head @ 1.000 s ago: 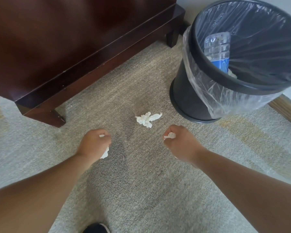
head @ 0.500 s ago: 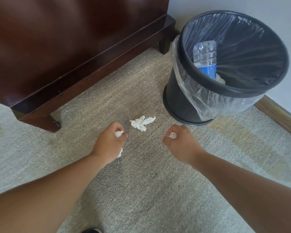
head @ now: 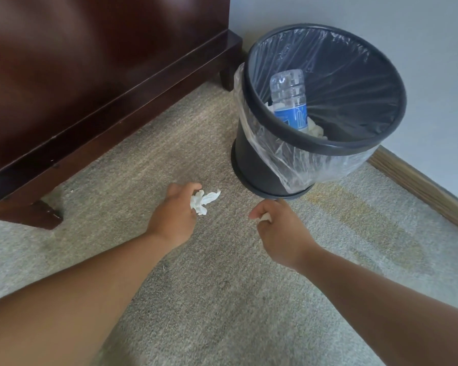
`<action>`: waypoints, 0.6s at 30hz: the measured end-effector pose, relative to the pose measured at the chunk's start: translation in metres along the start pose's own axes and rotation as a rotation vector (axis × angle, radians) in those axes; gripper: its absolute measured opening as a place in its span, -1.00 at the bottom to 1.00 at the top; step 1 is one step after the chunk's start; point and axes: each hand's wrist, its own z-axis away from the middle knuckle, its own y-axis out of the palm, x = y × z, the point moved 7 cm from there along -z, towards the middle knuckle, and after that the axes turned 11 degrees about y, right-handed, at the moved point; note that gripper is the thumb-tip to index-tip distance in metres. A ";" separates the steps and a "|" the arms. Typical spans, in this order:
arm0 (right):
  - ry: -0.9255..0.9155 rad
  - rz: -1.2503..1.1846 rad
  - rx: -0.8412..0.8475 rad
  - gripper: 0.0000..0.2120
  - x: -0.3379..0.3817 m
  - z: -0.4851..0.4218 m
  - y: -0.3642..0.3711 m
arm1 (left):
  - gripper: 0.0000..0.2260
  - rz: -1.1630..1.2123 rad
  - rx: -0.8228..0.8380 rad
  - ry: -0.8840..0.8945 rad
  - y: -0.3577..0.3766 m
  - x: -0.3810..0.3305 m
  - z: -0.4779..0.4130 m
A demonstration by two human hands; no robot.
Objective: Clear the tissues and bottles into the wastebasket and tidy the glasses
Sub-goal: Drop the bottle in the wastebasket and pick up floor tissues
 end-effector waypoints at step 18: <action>0.047 -0.027 -0.020 -0.78 -0.012 0.009 -0.015 | -0.81 -0.191 0.182 0.040 0.032 -0.011 -0.008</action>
